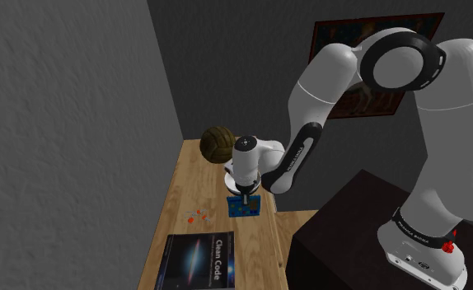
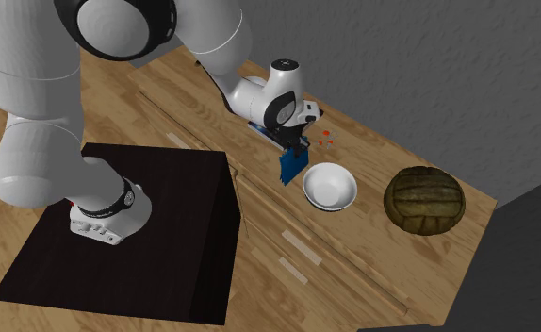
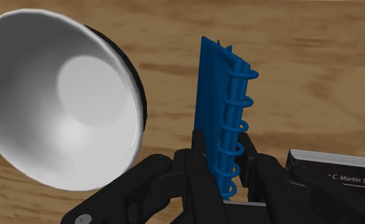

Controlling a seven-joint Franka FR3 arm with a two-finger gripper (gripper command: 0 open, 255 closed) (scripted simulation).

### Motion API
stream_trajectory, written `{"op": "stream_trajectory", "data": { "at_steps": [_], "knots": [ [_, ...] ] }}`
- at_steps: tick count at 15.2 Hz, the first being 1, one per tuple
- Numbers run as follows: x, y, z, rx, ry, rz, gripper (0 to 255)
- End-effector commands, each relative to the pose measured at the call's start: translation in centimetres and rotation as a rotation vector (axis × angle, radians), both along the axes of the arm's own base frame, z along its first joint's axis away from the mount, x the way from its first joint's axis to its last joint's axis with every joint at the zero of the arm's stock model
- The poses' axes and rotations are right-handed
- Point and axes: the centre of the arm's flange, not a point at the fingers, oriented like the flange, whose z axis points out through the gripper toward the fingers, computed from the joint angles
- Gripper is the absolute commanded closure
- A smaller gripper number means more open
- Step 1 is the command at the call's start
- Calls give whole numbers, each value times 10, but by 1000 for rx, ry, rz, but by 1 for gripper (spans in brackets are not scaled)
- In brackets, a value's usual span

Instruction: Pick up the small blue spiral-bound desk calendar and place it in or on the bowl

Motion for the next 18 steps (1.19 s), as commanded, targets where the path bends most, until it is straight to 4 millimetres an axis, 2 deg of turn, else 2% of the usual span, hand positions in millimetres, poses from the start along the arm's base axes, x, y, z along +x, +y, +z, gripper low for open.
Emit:
{"op": "stream_trajectory", "data": {
  "at_steps": [1,7,18],
  "knots": [
    [-1,1,-1,0,1,2,255],
    [-1,1,-1,0,1,2,255],
    [-1,1,58,0,1,2,255]
  ]
}}
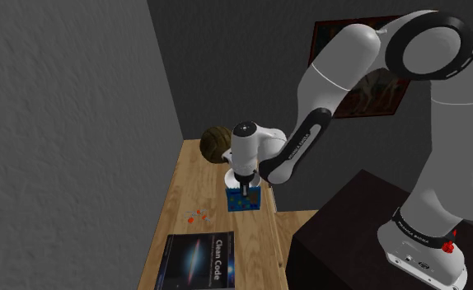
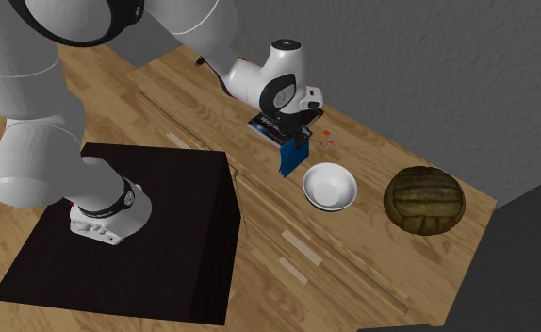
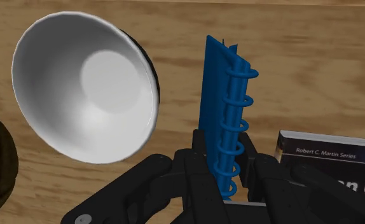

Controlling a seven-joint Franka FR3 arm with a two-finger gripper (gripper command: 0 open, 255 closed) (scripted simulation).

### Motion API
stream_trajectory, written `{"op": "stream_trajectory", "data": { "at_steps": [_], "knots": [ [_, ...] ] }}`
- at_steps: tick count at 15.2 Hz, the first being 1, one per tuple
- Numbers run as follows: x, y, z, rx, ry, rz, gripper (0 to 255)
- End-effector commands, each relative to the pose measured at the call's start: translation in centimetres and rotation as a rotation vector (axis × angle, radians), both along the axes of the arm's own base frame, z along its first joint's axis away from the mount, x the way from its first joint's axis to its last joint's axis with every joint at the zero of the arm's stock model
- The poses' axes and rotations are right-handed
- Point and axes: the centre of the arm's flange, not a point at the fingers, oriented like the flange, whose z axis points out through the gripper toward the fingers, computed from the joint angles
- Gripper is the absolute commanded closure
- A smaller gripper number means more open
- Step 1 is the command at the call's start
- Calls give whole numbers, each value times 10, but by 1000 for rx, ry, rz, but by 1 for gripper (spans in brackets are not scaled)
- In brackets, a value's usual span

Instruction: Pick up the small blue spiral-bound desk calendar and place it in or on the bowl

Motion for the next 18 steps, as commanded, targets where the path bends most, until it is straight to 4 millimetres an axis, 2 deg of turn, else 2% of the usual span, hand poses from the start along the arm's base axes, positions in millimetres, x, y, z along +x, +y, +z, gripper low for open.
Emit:
{"op": "stream_trajectory", "data": {
  "at_steps": [1,18],
  "knots": [
    [-1,0,11,0,0,0,255],
    [-1,0,99,0,0,0,255]
  ]
}}
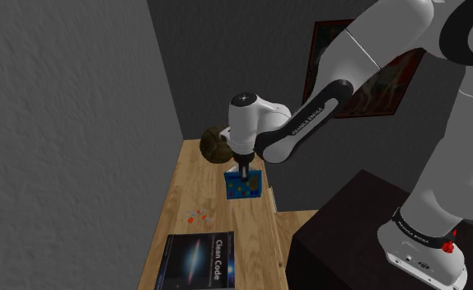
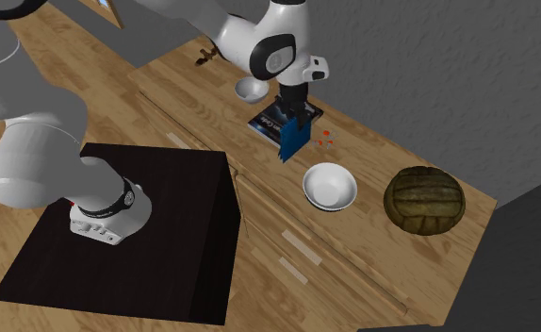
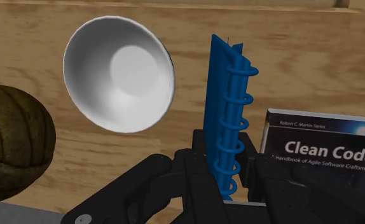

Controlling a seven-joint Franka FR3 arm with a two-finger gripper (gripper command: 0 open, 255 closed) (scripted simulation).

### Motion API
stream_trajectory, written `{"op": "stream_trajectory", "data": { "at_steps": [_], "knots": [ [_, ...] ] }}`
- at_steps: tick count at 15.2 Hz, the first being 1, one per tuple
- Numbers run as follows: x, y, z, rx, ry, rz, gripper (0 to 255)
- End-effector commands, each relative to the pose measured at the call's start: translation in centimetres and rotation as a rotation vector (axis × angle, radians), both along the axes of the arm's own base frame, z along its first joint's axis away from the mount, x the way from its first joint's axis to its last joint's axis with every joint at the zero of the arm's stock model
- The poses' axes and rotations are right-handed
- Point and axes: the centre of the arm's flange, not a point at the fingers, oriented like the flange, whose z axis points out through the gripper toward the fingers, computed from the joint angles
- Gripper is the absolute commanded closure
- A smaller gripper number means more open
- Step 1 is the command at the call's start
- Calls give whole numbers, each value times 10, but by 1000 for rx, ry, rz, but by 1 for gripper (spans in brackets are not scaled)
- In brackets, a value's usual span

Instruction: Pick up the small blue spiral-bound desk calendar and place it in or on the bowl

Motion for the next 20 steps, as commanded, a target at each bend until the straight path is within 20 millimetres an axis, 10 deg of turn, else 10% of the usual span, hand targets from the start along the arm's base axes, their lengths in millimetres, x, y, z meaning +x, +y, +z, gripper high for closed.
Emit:
{"op": "stream_trajectory", "data": {
  "at_steps": [1,13,20],
  "knots": [
    [10,-8,9,0,0,0,255],
    [127,-100,55,0,0,0,255],
    [127,-100,18,0,0,0,255]
  ]
}}
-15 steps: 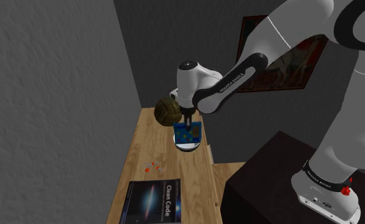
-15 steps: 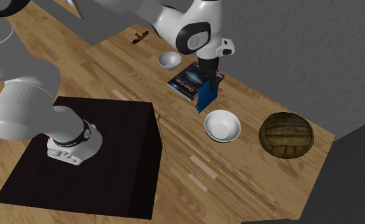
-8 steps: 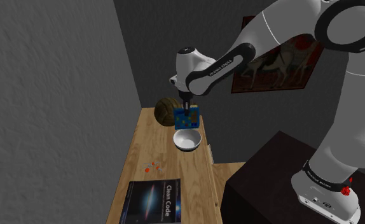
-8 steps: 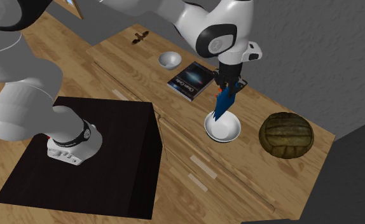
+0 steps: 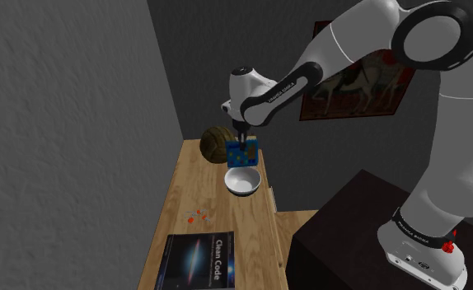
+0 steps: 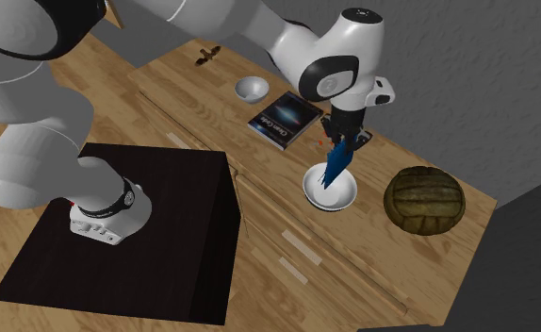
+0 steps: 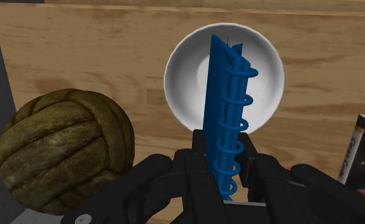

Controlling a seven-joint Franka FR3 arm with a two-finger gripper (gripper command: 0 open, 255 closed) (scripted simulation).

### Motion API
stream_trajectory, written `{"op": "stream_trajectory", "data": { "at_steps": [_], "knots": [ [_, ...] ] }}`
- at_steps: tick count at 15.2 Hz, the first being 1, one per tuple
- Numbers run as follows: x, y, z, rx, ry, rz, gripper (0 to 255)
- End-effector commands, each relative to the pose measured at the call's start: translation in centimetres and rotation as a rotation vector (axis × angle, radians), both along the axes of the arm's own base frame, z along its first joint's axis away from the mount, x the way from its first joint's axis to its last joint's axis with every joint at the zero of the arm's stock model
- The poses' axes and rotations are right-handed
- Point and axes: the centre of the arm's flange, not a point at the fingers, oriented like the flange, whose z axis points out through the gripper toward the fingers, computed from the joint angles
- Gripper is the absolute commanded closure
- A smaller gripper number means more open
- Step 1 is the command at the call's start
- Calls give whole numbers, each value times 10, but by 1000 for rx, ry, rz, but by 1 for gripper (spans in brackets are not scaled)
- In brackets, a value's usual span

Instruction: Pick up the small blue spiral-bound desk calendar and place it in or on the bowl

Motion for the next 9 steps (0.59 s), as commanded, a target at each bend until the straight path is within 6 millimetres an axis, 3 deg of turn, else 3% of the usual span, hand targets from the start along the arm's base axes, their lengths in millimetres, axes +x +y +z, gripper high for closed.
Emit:
{"op": "stream_trajectory", "data": {
  "at_steps": [1,9],
  "knots": [
    [0,0,-11,0,-1,0,255],
    [0,0,-53,0,-1,0,255]
  ]
}}
